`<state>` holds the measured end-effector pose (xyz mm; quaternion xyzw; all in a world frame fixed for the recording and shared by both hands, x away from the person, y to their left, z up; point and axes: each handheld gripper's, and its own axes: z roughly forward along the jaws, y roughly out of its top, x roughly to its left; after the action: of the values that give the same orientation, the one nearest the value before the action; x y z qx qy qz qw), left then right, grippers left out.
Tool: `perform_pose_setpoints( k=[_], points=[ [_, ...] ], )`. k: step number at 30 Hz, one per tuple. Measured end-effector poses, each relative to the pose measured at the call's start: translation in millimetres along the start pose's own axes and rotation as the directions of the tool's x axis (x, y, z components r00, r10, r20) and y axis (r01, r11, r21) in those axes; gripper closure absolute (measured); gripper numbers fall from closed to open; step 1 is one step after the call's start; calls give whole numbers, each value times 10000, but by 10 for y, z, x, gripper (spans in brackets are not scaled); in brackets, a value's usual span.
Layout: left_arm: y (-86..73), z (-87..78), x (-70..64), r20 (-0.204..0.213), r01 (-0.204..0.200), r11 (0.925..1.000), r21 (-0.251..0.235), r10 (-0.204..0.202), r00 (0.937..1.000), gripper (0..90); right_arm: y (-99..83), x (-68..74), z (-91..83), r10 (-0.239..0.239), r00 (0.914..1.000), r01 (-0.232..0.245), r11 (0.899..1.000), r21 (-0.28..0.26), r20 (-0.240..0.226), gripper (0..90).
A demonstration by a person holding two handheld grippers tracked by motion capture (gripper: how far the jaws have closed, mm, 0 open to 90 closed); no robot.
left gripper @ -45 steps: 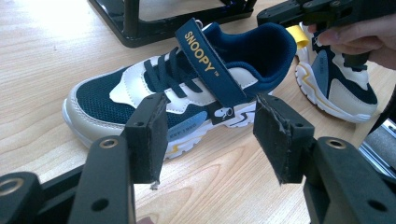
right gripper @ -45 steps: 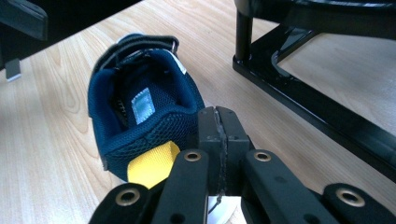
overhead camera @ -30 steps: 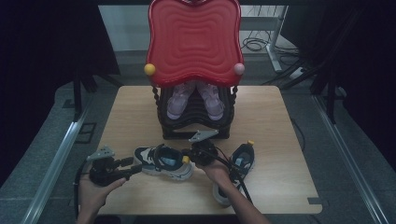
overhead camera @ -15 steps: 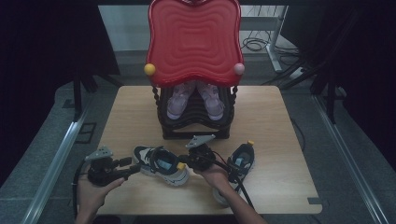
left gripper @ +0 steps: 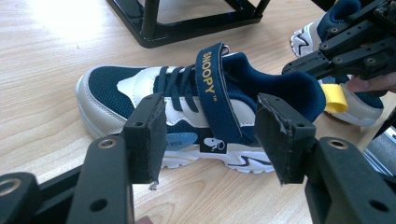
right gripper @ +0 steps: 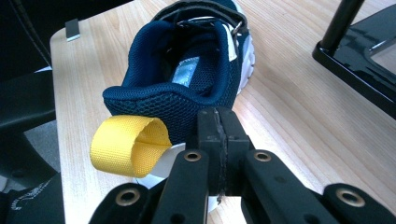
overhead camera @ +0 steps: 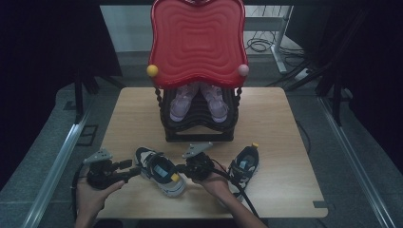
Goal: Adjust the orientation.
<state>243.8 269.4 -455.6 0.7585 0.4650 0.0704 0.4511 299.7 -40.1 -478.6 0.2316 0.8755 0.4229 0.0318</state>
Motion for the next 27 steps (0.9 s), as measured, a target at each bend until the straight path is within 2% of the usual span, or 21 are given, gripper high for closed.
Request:
perform_pose_setpoints(
  k=[13,22,27],
  points=[
    [-3,-40,31,-75,40,9999,-141,-41,10000,441,9,145,60,-299,9979,300,9995,7,-568,895],
    [-6,-50,41,-142,45,9999,-148,-47,9999,440,-4,135,115,-269,9982,280,9994,195,-533,895],
    [-8,-54,44,-174,73,9999,-150,-75,9998,439,-7,182,156,-333,9969,356,9989,300,-717,895]
  ],
)
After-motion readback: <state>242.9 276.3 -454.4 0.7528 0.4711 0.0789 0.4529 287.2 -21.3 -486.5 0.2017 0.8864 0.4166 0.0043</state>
